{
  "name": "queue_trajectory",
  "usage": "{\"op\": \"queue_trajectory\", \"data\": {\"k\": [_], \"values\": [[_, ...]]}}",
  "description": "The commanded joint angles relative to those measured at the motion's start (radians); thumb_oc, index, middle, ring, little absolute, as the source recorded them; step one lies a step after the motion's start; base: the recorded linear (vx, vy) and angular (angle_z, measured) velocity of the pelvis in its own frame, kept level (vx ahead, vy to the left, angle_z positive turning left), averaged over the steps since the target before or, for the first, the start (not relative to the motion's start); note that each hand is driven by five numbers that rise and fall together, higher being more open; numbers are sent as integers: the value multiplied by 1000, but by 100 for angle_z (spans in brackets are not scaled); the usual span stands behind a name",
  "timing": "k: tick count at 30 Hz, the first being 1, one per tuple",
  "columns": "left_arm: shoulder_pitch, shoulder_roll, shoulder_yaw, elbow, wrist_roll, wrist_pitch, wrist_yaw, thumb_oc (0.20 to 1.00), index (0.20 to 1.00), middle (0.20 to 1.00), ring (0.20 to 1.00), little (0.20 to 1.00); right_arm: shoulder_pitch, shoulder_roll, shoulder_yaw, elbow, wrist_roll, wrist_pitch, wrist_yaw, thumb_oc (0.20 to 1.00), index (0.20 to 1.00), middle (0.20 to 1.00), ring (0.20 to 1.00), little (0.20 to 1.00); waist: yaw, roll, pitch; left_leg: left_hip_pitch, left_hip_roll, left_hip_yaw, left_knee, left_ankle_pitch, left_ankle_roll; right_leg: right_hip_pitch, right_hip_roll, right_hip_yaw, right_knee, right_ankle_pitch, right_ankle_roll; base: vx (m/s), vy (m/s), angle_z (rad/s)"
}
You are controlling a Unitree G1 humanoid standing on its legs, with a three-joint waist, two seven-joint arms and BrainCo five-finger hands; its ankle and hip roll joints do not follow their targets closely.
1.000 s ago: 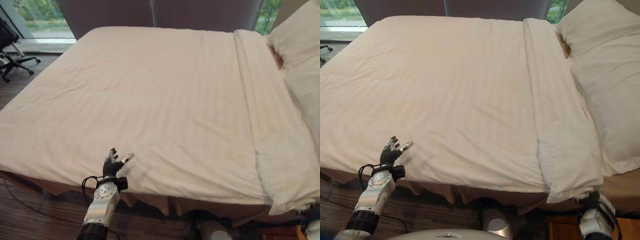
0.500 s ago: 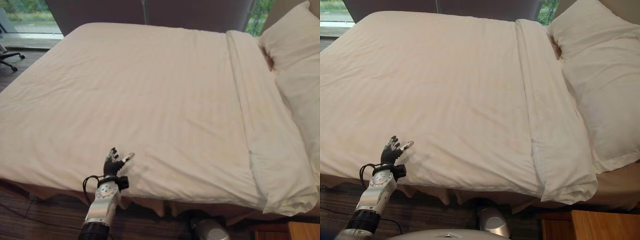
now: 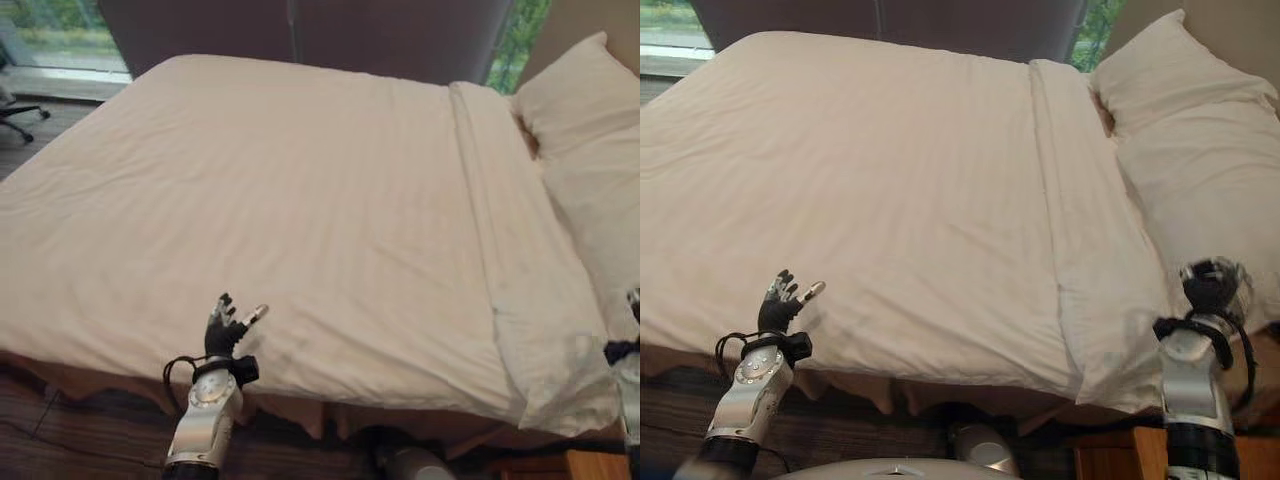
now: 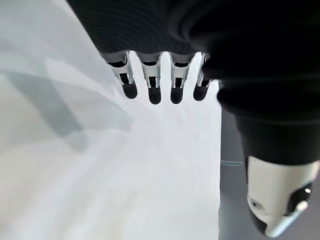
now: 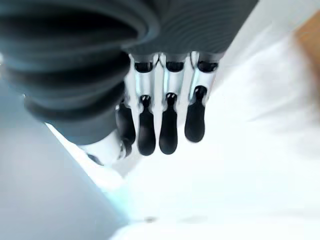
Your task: Making the bed.
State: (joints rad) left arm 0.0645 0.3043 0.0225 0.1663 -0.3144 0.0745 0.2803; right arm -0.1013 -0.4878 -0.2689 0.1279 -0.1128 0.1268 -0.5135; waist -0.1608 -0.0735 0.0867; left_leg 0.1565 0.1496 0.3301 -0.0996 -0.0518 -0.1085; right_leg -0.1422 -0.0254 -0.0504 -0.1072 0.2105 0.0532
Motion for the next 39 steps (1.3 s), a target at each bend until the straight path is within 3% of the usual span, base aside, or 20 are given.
{"op": "queue_trajectory", "data": {"k": [1,3,6,7,9,10,11,12,14,15,16,17,21,23,26,29,33,39], "values": [[-34,47,1,-32,-63,-62,16,1000,1000,1000,1000,1000,-85,112,-18,32,400,-232,-42,200,200,200,200,200,-18,8,-2,-70,56,-90,12,34,-28,89,-103,14,20,-158,100,0,0,0],[-51,52,-18,7,-114,-78,18,1000,1000,1000,1000,1000,-184,239,-14,91,760,-391,1,200,200,200,200,200,-3,34,4,-81,52,-110,12,40,-29,92,-107,6,20,-169,95,4,-14,16],[-63,53,-32,27,-153,-88,12,1000,1000,1000,1000,1000,-243,264,-19,120,884,-458,7,200,200,200,200,200,3,56,10,-91,50,-121,12,47,-32,89,-110,4,20,-173,92,5,-23,18],[-72,52,-43,43,-185,-100,3,1000,1000,1000,1000,1000,-290,259,-39,144,943,-498,-4,200,200,200,200,200,3,80,17,-105,48,-126,12,53,-36,80,-113,2,20,-176,91,-10,-16,24],[-73,52,-43,44,-185,-100,2,1000,1000,1000,1000,1000,-291,259,-39,145,944,-498,-4,200,200,200,200,200,3,80,16,-105,48,-126,12,54,-36,79,-113,1,20,-176,91,-8,-26,18],[-86,54,-57,54,-207,-112,7,1000,1000,1000,1000,1000,-335,252,-49,161,954,-524,-25,200,200,200,200,200,3,110,27,-122,45,-129,12,61,-40,63,-117,4,20,-175,90,-6,-37,12],[-86,54,-57,55,-207,-113,7,1000,1000,1000,1000,1000,-335,252,-49,162,954,-524,-25,200,200,200,200,200,3,110,27,-123,45,-129,12,61,-40,63,-117,4,20,-175,90,-45,-37,8],[-91,56,-66,57,-216,-117,8,1000,1000,1000,1000,1000,-351,246,-56,174,956,-533,-37,200,200,200,200,200,0,129,42,-134,42,-129,12,66,-42,53,-122,7,20,-173,91,-44,12,3],[-97,49,-78,90,-255,-139,9,1000,1000,1000,1000,1000,-382,201,-89,220,947,-545,-78,200,200,200,200,200,-21,208,62,-159,29,-126,12,76,-45,30,-138,12,20,-177,93,-28,-7,5],[-101,40,-79,100,-269,-146,7,1000,1000,1000,1000,1000,-387,182,-97,238,949,-545,-83,200,200,200,200,200,-27,233,64,-169,26,-126,12,79,-45,23,-142,11,20,-178,94,1,-21,6],[-102,39,-80,102,-270,-147,6,1000,1000,1000,1000,1000,-388,179,-97,240,950,-545,-83,200,200,200,200,200,-27,236,63,-171,27,-127,12,79,-45,21,-142,11,20,-178,94,17,-3,14],[-100,33,-76,127,-281,-151,7,1000,1000,1000,1000,1000,-375,170,-116,270,956,-543,-92,200,200,200,200,200,-43,275,70,-175,21,-121,12,81,-45,13,-148,14,20,-181,97,18,-11,18],[-119,13,-81,221,-299,-156,10,1000,1000,1000,1000,1000,-353,174,-144,397,1017,-529,-82,200,200,200,200,200,-82,337,78,-180,17,-105,12,77,-41,-3,-153,28,20,-183,101,9,-9,-5],[-129,7,-85,251,-304,-159,8,1000,1000,1000,1000,1000,-339,173,-147,431,1035,-523,-67,200,200,200,200,200,-92,352,78,-178,17,-100,12,75,-40,-6,-155,30,20,-184,102,25,-6,-23],[-150,-13,-93,334,-312,-153,11,1000,1000,1000,1000,1000,-266,164,-185,514,1063,-494,-54,200,200,200,200,200,-148,392,80,-174,15,-84,12,67,-39,-11,-160,44,20,-188,104,31,7,-4],[-154,-20,-91,364,-324,-148,12,1000,1000,1000,1000,1000,-219,140,-210,571,1079,-470,-46,200,200,200,200,200,-177,412,76,-168,14,-74,12,60,-38,-14,-160,52,20,-191,107,25,24,-11],[-164,-28,-87,405,-339,-142,16,1000,1000,1000,1000,1000,-168,119,-212,639,1084,-434,-18,200,200,200,200,200,-206,413,77,-155,15,-62,12,51,-38,-11,-156,60,20,-190,106,15,21,-1],[-183,-49,-89,440,-318,-115,27,1000,1000,1000,1000,1000,-15,109,-236,743,1076,-362,25,200,200,200,200,200,-258,369,72,-115,14,-37,12,33,-35,1,-149,77,20,-183,105,-5,31,-1]]}}
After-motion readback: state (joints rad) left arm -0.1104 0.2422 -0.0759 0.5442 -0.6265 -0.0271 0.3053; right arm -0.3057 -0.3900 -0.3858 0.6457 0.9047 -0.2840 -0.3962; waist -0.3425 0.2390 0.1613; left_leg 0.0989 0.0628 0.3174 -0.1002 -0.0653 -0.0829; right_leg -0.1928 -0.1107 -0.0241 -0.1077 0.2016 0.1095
